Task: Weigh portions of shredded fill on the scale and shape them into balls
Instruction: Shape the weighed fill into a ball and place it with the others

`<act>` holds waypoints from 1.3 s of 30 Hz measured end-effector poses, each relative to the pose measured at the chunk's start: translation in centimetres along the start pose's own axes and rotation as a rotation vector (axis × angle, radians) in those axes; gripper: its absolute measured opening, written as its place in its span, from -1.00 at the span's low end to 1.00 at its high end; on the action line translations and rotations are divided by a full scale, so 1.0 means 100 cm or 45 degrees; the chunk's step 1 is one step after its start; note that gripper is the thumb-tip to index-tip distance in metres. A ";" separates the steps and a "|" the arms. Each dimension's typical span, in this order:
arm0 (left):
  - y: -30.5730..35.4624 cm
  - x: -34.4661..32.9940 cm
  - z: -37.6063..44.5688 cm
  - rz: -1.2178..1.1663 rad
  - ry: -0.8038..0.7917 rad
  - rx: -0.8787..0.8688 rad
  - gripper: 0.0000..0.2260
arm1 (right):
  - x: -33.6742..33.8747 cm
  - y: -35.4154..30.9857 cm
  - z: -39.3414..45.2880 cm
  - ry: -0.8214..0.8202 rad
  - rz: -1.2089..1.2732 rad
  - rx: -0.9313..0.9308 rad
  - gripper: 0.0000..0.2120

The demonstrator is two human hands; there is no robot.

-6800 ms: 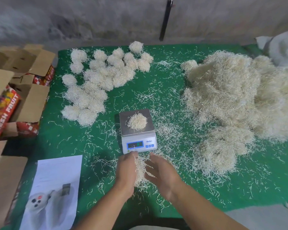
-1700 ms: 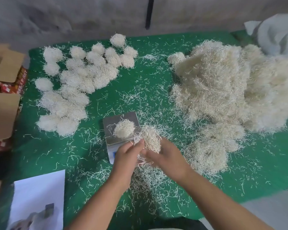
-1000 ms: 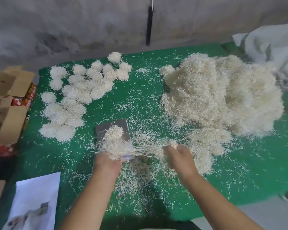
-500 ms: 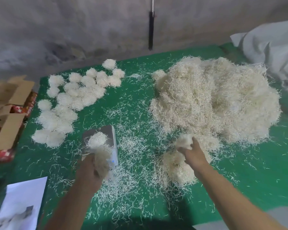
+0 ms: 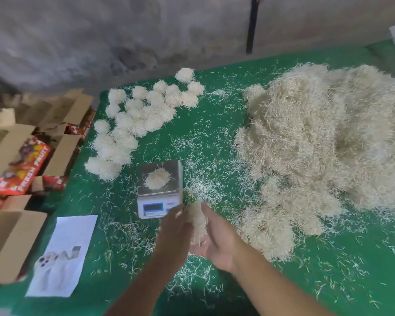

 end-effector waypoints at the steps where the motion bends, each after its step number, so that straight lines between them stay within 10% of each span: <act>1: -0.003 -0.001 -0.002 0.112 -0.002 -0.072 -0.62 | -0.006 -0.001 0.004 0.090 -0.030 0.016 -0.45; 4: -0.009 0.006 -0.011 -0.128 -0.022 -0.069 -0.50 | -0.012 -0.005 0.016 0.336 -0.231 0.049 -0.61; 9: -0.036 0.029 -0.007 -1.498 -0.216 0.646 -0.64 | -0.037 -0.013 0.030 0.448 -0.411 0.230 -0.58; 12: -0.065 0.049 0.009 -1.811 -0.252 0.817 -0.77 | -0.066 -0.005 0.047 0.429 -0.893 0.414 -0.46; 19: -0.134 0.124 0.069 -1.177 -0.075 0.545 -0.42 | -0.112 -0.005 0.084 0.500 -1.066 0.421 -0.44; 28: -0.185 0.157 0.217 0.317 0.067 -0.372 -0.62 | -0.076 0.000 0.087 0.849 -0.914 0.266 -0.58; 39: -0.210 0.090 0.265 0.800 -0.357 -0.247 -0.20 | -0.055 0.019 0.081 0.969 -0.817 0.207 -0.77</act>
Point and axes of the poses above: each hand's wrist, its own z-axis towards the middle knuckle, its own x-axis out of the back of the hand, y = z × x, the point moved 2 cm from there along z, towards the middle knuckle, and after that the axes turned 6 degrees about -x, right-handed, at the moved point
